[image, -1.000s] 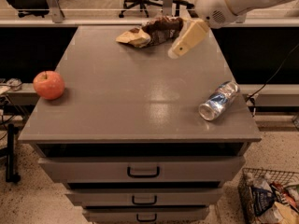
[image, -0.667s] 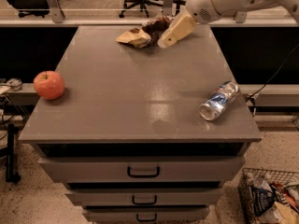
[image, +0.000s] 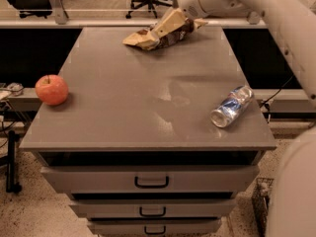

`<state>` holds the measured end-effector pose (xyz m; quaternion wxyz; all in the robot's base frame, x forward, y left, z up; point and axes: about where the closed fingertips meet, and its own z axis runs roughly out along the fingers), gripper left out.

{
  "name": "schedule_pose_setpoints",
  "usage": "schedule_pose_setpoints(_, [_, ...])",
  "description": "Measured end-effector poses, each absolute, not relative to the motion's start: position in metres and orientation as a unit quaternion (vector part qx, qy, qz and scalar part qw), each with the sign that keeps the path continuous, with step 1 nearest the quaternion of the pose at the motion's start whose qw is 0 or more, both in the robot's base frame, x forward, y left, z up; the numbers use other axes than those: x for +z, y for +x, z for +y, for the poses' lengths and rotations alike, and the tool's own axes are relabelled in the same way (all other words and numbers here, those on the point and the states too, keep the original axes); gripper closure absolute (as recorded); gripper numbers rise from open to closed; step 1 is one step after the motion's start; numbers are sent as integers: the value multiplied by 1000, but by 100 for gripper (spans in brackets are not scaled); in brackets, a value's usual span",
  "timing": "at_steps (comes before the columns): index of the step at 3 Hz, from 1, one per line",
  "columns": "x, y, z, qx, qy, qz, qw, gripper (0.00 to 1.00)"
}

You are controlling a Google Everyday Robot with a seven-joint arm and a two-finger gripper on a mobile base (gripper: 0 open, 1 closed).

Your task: Move brown chip bag near redbull can

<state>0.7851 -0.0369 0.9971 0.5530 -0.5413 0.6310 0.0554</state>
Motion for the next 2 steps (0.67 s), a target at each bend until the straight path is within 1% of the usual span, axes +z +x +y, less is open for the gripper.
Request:
schedule_pose_setpoints(1, [972,810,-29,39,-552,646,527,0])
schedule_pose_setpoints(2, [941,826,-34,15,-568,667,483,0])
